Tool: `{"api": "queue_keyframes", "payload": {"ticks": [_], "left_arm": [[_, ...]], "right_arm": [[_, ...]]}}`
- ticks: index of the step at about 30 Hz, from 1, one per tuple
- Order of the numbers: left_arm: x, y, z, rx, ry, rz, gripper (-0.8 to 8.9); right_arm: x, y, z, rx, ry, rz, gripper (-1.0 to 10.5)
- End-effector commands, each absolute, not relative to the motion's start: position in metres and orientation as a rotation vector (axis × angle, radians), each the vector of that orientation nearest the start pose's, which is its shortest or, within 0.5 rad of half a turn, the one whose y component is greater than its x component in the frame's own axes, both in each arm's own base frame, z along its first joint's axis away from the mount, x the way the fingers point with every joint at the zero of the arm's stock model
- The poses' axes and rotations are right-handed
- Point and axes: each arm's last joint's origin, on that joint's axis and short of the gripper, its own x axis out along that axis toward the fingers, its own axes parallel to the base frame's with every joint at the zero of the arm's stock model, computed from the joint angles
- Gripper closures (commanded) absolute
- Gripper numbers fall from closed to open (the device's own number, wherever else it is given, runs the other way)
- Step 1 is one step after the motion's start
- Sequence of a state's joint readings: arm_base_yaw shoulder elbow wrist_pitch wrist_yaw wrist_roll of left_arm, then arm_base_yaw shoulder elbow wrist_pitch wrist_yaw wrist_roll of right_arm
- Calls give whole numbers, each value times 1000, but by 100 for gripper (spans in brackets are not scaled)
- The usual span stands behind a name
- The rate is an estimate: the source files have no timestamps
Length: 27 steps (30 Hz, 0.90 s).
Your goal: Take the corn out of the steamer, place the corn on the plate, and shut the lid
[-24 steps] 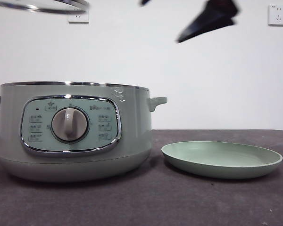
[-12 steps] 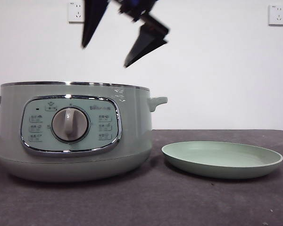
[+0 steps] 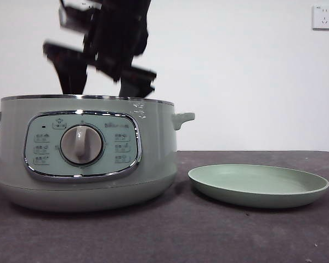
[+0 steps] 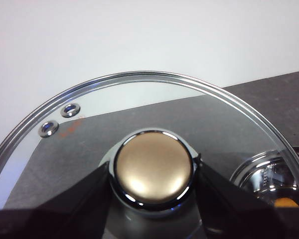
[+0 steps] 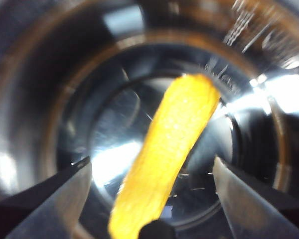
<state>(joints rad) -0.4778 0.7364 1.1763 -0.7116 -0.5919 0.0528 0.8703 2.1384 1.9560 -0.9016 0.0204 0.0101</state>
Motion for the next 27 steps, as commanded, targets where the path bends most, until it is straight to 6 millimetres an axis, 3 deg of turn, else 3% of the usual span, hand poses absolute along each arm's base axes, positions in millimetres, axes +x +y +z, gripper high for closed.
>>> {"api": "queue_keyframes", "payload": {"ticks": [1,6,8,12,15,20,27], "left_arm": [[100,-33,423,170,179,121,822],[100,-33,423,170,180,120,822],[100,-33,423,170,180,120,822],[100,-33,422,173,185,119,823],[100,-33,422,177,193,119,822],[100,-33,422,177,192,115,822],[104,-37,421,168,202,61,822]], "right_arm": [[303,354,236,-496,1039,745,541],[308,360,218,-505,1058,741,555],[309,361,215,-506,1060,740,645],[310,362,214,-501,1045,739,941],[310,363,216,-491,1035,739,959],[307,358,246,-488,1021,738,959],[285,324,315,-475,958,747,959]]}}
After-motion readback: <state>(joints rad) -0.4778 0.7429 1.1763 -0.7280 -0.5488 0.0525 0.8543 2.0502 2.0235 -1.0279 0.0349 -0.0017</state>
